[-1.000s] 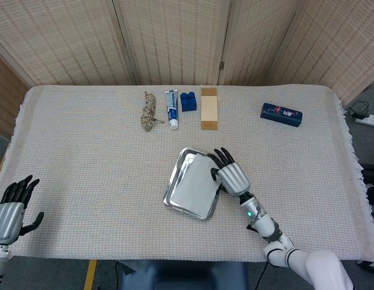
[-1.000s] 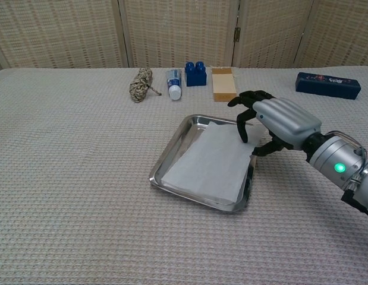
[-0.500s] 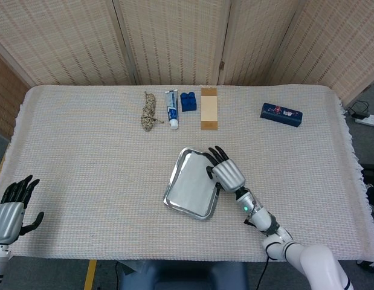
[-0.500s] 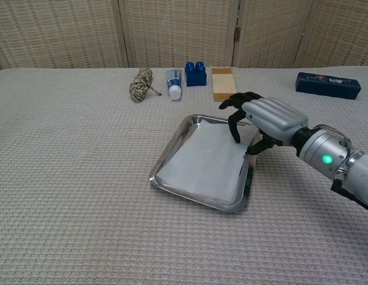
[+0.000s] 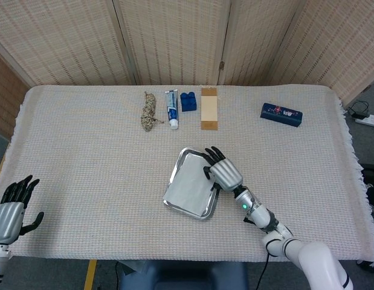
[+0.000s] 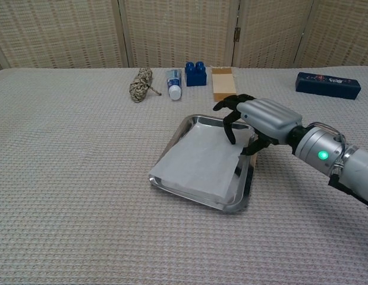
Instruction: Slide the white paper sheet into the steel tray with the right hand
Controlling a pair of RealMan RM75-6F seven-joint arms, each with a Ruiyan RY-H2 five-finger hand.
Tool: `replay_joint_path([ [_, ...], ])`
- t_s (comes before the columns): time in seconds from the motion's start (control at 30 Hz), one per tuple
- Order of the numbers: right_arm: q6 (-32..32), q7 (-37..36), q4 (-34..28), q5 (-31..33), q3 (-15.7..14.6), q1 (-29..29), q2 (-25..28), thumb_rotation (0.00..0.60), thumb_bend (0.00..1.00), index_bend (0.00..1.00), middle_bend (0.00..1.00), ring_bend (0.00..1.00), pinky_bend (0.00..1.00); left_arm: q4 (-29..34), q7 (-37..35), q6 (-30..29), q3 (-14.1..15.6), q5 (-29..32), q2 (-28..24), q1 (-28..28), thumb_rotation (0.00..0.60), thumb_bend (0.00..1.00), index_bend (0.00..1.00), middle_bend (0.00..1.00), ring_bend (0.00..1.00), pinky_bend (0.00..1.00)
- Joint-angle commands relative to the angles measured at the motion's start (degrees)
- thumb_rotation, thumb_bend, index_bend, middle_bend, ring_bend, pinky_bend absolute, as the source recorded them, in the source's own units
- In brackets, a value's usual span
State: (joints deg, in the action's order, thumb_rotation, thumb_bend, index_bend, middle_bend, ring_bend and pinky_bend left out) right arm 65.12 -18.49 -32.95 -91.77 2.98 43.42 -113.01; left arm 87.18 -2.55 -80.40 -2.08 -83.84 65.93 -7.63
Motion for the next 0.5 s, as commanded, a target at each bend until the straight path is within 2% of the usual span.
replay_joint_path([
  [0.03,-0.1,-0.2,-0.3,-0.1,-0.2,0.1,0.4,0.600,0.46,0.56,0.10,0.01,0.00,0.0,0.1,0.2,0.0,0.1,0.1,-0.1,0.600,0.44,0.00,0.00,0.00,0.00],
  [0.27,-2.0,1.5,-2.0,0.0,-0.7,0.8,1.9,0.600,0.46,0.29,0.01,0.00,0.00,-0.1,0.3,0.2,0.0,0.1,0.2,-0.1,0.600,0.44,0.00,0.00,0.00,0.00],
  [0.43,-3.4,3.2,-4.3,0.0,-1.1,1.2,3.6,0.600,0.46,0.05,0.00,0.00,0.00,-0.2,0.3,0.3,0.1,0.1,0.2,-0.1,0.600,0.44,0.00,0.00,0.00,0.00],
  [0.5,-4.2,4.3,-5.7,0.1,-1.1,1.4,4.5,0.600,0.46,0.01,0.00,0.00,0.00,-0.1,0.3,0.2,0.1,0.0,0.2,-0.1,0.600,0.44,0.00,0.00,0.00,0.00],
])
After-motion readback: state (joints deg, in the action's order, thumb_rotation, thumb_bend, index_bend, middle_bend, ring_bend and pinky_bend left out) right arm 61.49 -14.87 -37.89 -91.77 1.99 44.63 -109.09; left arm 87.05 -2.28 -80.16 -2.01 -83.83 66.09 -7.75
